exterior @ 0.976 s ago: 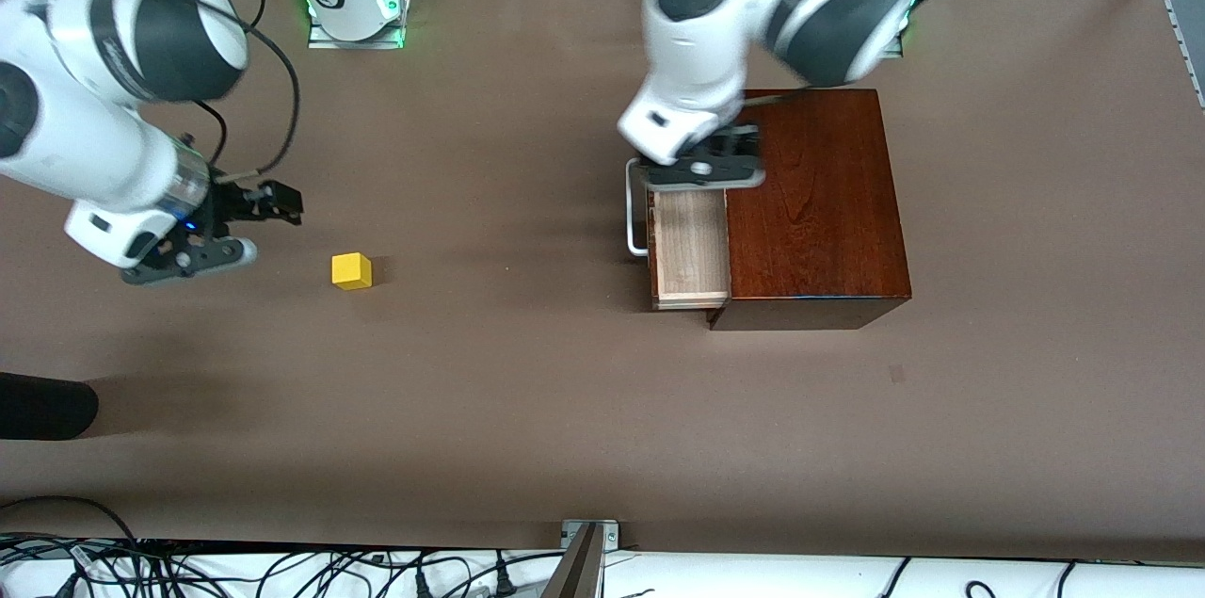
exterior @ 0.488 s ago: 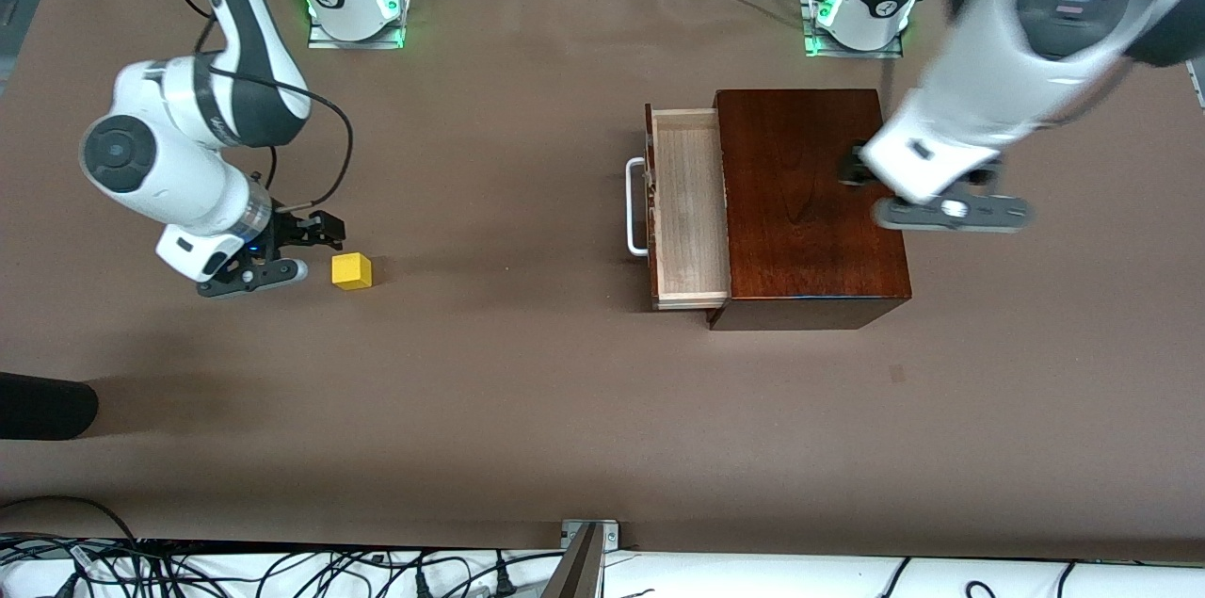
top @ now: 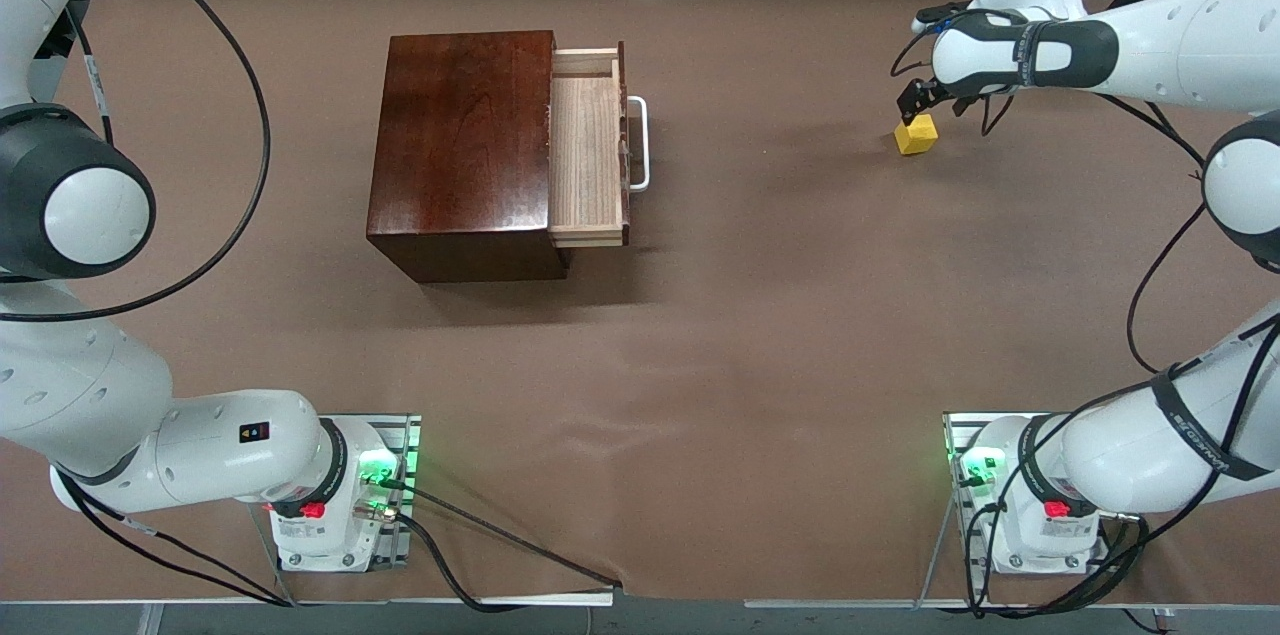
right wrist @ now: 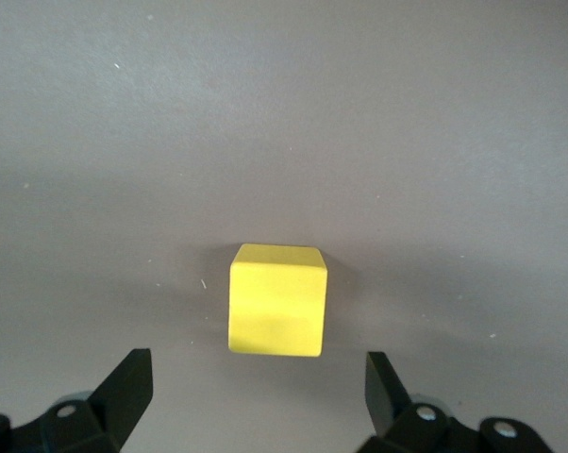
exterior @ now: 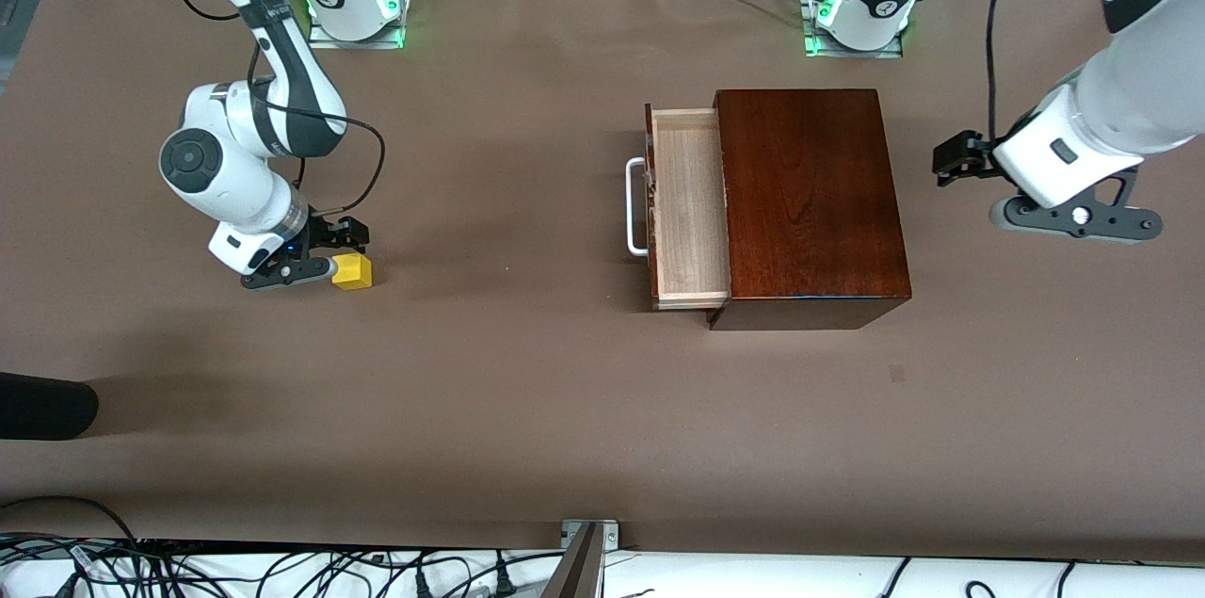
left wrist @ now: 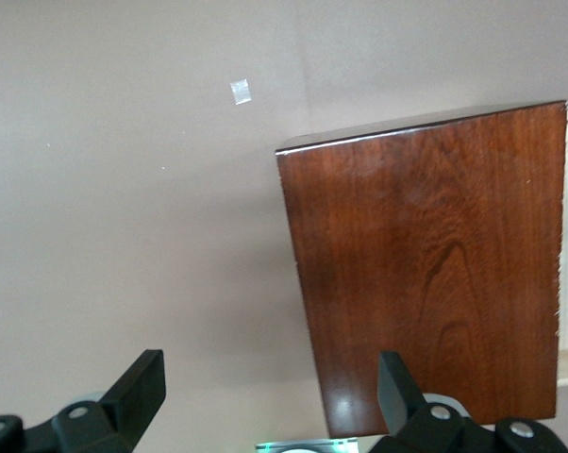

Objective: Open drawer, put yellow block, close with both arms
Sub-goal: 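Retract the left gripper while the right gripper reaches the yellow cube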

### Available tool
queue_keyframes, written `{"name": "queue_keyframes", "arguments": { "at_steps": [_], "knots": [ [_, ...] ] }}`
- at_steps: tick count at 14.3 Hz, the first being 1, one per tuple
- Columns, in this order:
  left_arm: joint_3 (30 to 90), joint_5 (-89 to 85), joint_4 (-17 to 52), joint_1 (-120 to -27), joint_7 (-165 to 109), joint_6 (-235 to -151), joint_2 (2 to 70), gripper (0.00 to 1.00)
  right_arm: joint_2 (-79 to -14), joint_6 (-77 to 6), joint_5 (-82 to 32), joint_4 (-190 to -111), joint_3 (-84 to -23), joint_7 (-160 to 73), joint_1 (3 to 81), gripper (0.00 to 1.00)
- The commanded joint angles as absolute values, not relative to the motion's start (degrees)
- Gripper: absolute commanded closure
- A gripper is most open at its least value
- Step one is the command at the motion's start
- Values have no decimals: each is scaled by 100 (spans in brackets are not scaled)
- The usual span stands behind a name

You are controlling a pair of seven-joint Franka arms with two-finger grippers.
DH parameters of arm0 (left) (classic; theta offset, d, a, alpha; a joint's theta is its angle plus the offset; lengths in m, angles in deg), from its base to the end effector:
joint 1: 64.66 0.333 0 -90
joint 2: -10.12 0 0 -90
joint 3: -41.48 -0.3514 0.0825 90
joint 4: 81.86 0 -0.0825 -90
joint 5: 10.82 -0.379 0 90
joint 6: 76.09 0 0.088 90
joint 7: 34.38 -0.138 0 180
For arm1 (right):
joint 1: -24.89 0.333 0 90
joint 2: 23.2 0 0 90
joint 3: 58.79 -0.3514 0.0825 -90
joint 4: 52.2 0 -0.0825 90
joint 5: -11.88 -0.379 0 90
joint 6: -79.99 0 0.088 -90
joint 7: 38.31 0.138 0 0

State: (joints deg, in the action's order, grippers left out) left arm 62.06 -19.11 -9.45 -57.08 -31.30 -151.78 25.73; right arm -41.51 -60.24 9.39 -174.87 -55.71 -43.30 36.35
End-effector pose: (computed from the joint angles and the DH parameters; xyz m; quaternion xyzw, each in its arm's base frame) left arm 0.5984 -0.0815 0.5995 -0.9920 0.0738 0.0951 0.0375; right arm 0.5713 0.0854 0.2593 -0.9949 -0.1010 0.0063 0.0052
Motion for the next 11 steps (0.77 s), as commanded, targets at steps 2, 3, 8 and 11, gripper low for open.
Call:
{"name": "queue_keyframes", "arguments": {
  "at_steps": [2, 3, 8, 11],
  "knots": [
    [4625, -1207, -218, -6430, -4034, -15745, 1893, 0, -4534, -6432, 678, -17507, -5589, -4359, 3596, 0],
    [4387, -1126, 186, -6483, -4036, -16183, 1639, 0, -4587, -6476, 678, -17507, -5580, -4385, 3596, 0],
    [4227, -1187, 1253, -6466, -3825, -17023, 942, 0, -4763, -6573, 678, -17490, -5580, -4403, 3570, 16],
    [4297, -1231, 1579, -6466, -3570, -17110, 783, 0, -4807, -6652, 678, -17454, -5580, -4412, 3570, 45]
  ]
}}
